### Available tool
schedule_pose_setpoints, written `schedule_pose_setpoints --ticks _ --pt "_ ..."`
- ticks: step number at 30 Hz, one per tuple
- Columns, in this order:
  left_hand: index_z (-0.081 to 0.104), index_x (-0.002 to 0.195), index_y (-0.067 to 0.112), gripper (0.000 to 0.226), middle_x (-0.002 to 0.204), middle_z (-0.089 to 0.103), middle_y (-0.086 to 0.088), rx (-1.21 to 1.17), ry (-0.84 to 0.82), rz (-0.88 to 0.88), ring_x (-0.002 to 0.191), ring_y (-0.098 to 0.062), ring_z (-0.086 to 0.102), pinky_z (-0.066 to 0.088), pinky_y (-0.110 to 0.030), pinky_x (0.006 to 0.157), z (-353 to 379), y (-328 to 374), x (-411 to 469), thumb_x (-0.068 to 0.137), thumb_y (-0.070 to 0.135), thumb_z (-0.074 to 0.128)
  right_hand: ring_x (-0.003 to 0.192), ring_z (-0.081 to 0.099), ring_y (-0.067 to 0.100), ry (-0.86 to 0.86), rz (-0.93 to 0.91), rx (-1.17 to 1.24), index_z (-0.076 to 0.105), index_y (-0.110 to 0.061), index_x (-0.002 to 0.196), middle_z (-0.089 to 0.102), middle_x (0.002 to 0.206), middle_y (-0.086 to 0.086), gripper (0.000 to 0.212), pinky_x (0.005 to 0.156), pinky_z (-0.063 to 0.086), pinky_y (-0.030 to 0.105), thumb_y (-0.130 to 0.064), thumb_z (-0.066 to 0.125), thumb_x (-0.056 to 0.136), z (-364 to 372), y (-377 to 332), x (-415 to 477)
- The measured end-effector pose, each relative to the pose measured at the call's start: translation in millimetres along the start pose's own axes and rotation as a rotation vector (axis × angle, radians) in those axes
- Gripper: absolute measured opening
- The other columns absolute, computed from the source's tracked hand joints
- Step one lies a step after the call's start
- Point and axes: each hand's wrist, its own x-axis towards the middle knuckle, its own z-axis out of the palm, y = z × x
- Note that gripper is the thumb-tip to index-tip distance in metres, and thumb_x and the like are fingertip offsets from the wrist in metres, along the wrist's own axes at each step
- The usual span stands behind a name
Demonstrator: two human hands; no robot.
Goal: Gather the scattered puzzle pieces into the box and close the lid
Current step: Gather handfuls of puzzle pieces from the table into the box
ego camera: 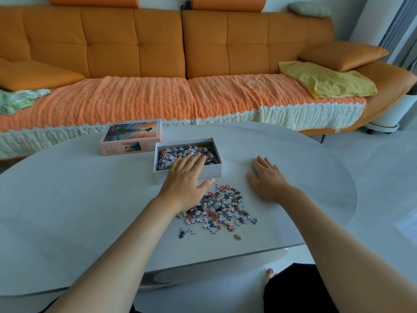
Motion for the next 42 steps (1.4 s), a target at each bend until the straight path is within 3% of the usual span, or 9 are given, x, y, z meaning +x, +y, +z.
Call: schedule_pose_setpoints --ticks 5,9,11,14,20,25,34,38,42 --pt "0.016 0.155 0.021 0.072 0.163 0.009 0.002 -0.065 0.116 0.061 0.149 -0.016 0.0 -0.004 -0.038 0.121 -1.2 4.3 0.9 0.095 0.06 0.025 0.149 0.004 0.014 -0.009 -0.099 0.072 0.016 -0.015 0.154 0.01 0.162 0.001 0.058 0.121 0.001 0.035 -0.039 0.028 0.103 6.0 -16.8 -19.1" --pt "0.038 0.145 0.018 0.079 0.151 0.036 0.003 -0.18 0.249 0.267 0.141 -0.015 0.024 0.016 -0.038 0.119 -10.6 28.9 -19.3 0.084 0.069 0.046 0.149 0.005 0.012 -0.014 -0.204 0.13 0.021 -0.018 0.154 0.014 0.161 -0.001 0.054 0.121 0.002 0.035 -0.037 0.028 0.104 14.3 -36.5 -46.6" --pt "0.029 0.15 0.016 0.105 0.154 0.03 0.003 -0.197 0.124 0.309 0.142 -0.013 0.021 0.017 -0.037 0.119 -8.0 42.4 -33.8 0.071 0.082 0.053 0.149 0.005 0.014 -0.018 -0.266 0.163 0.022 -0.021 0.153 0.015 0.161 -0.002 0.051 0.12 0.002 0.034 -0.031 0.029 0.104 19.6 -42.1 -55.6" --pt "-0.006 0.155 0.015 0.134 0.163 -0.006 0.002 -0.082 -0.12 0.236 0.148 -0.013 -0.008 -0.001 -0.037 0.122 5.2 54.0 -49.7 0.058 0.095 0.042 0.149 0.006 0.012 0.0 -0.3 0.167 0.02 -0.025 0.154 0.015 0.161 -0.003 0.051 0.119 0.002 0.03 -0.024 0.028 0.104 26.1 -44.7 -64.7" --pt "-0.001 0.155 0.016 0.105 0.163 -0.002 0.001 -0.113 -0.048 0.145 0.149 -0.013 -0.005 -0.001 -0.037 0.121 9.0 45.7 -53.8 0.081 0.077 0.042 0.149 0.004 0.014 0.026 -0.314 0.108 0.015 -0.026 0.155 0.013 0.162 -0.005 0.052 0.116 -0.001 0.025 -0.031 0.025 0.104 38.0 -61.1 -70.1" --pt "0.001 0.156 0.019 0.102 0.163 -0.001 0.004 -0.148 -0.134 0.095 0.149 -0.011 -0.004 0.0 -0.035 0.121 3.5 20.4 -56.9 0.083 0.074 0.046 0.149 0.008 0.017 0.025 -0.36 0.126 0.019 -0.024 0.154 0.017 0.161 -0.004 0.05 0.118 0.003 0.029 -0.03 0.026 0.104 44.5 -87.4 -66.5" --pt "0.021 0.153 0.025 0.09 0.157 0.025 0.01 -0.321 -0.09 0.075 0.141 0.0 0.02 0.008 -0.008 0.108 -20.4 -20.6 -68.6 0.081 0.067 0.055 0.144 0.023 0.023 0.009 -0.435 0.227 0.037 -0.015 0.147 0.036 0.152 0.005 0.044 0.117 0.016 0.03 -0.021 0.035 0.104 40.6 -118.4 -54.0" --pt "0.02 0.153 0.029 0.087 0.157 0.024 0.012 -0.346 -0.106 -0.003 0.142 -0.002 0.019 0.018 -0.022 0.114 -28.0 -34.4 -74.4 0.082 0.074 0.042 0.134 0.041 0.018 0.008 -0.434 0.253 0.044 -0.017 0.143 0.045 0.147 0.001 0.041 0.106 0.023 0.015 -0.017 0.04 0.102 24.1 -123.7 -47.6" --pt "0.033 0.149 0.03 0.068 0.15 0.034 0.015 -0.278 -0.047 -0.008 0.138 -0.005 0.027 0.028 -0.034 0.114 -31.7 -47.3 -77.5 0.09 0.061 0.049 0.132 0.043 0.015 0.006 -0.393 0.188 0.048 -0.024 0.141 0.046 0.145 -0.006 0.041 0.107 0.028 0.022 -0.023 0.044 0.101 8.6 -123.3 -39.4"
